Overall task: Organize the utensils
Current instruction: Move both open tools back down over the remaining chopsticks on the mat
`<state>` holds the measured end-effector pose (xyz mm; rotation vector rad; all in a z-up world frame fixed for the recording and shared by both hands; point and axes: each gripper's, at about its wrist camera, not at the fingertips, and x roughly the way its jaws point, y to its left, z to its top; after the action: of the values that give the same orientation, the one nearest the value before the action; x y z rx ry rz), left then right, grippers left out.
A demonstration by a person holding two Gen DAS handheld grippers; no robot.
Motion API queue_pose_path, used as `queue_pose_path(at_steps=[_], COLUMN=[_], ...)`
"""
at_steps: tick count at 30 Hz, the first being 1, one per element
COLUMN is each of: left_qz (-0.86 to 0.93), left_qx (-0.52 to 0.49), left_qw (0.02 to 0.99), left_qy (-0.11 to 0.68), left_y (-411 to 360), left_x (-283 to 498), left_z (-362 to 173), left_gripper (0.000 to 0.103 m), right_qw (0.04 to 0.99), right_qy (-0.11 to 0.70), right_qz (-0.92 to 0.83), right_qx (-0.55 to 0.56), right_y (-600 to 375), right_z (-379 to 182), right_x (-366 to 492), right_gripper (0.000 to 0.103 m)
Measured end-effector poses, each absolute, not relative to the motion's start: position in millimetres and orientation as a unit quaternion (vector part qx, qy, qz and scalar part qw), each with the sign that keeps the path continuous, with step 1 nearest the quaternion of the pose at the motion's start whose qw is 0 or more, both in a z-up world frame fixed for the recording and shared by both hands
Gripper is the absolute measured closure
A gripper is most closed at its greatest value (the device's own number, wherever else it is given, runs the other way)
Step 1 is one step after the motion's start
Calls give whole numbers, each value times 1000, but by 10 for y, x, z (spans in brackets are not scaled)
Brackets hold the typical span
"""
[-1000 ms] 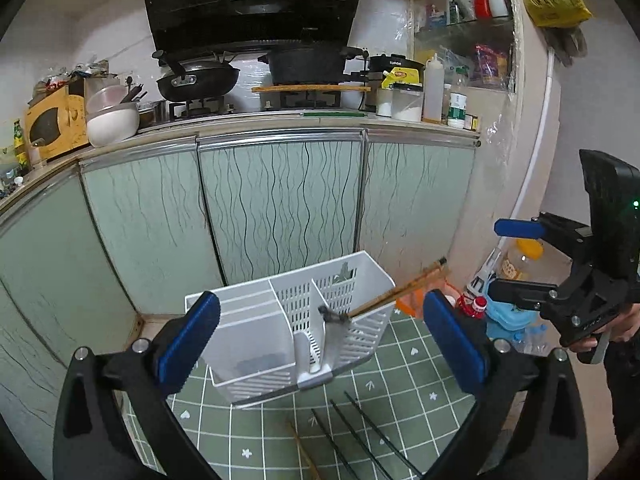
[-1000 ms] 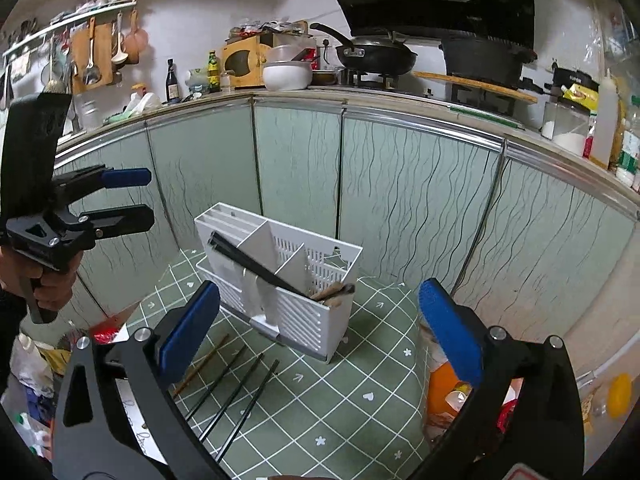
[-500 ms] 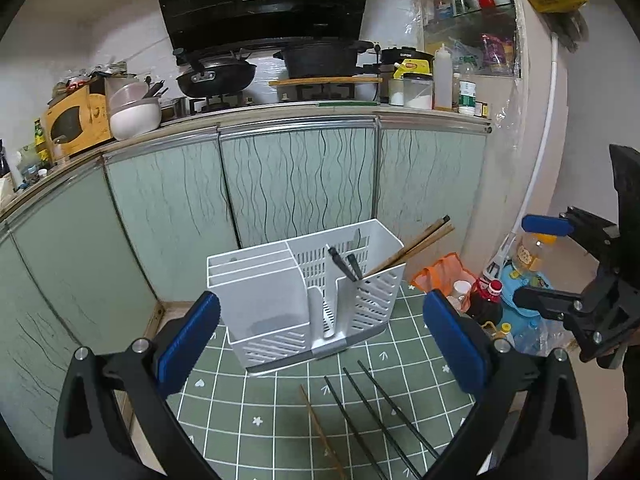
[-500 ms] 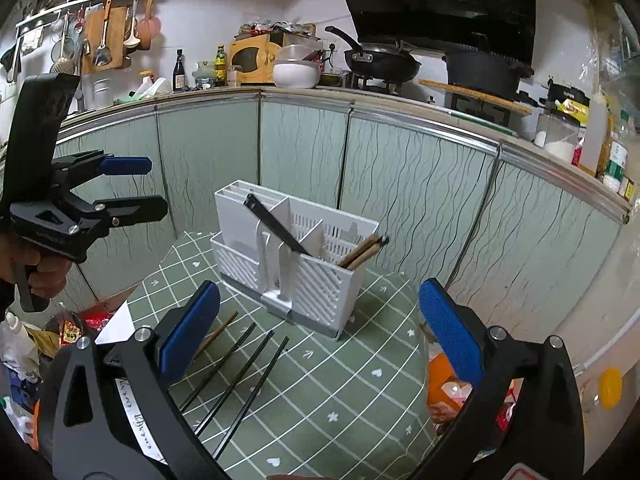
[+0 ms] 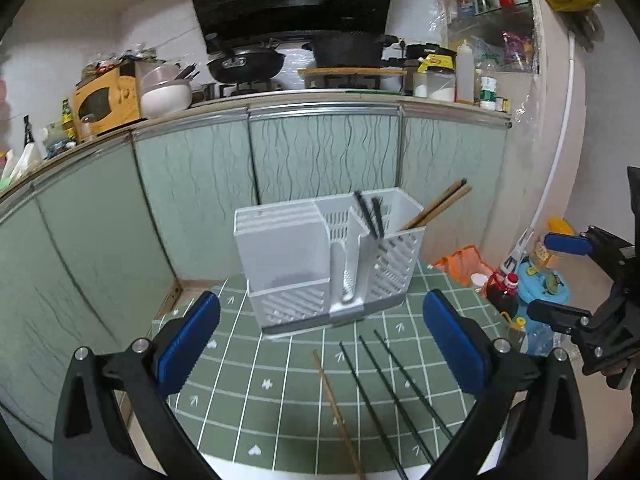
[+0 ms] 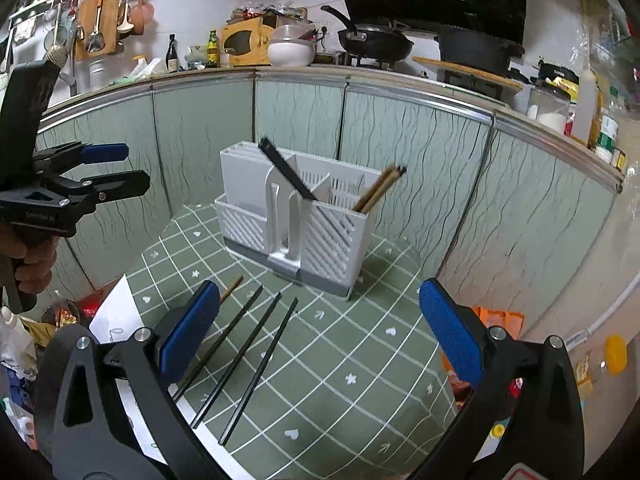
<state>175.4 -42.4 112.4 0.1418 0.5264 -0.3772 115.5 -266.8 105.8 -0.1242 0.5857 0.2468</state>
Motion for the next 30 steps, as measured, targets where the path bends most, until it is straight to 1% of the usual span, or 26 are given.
queue_pose_path(at_steps=[9, 15, 27, 30], left_qz=[-143, -123, -122, -123], left_qx=[56, 51, 46, 63], left_qw=[949, 949, 945, 942], left_qy=[274, 285, 299, 304], left_y=[-239, -153, -133, -210], left_x=[1538, 1399, 1075, 995], left_z=[658, 369, -175, -308], left_gripper=[4, 4, 4, 4], right_qw=[943, 937, 927, 924], right_qy=[310, 328, 360, 368], right_qz=[116, 106, 99, 97], right_qx=[-41, -50, -39, -33], right_y=[-2567, -2453, -2309, -2291], right_z=[602, 258, -341, -444], right_x=[1013, 916, 754, 738], right_gripper=[7, 7, 7, 11])
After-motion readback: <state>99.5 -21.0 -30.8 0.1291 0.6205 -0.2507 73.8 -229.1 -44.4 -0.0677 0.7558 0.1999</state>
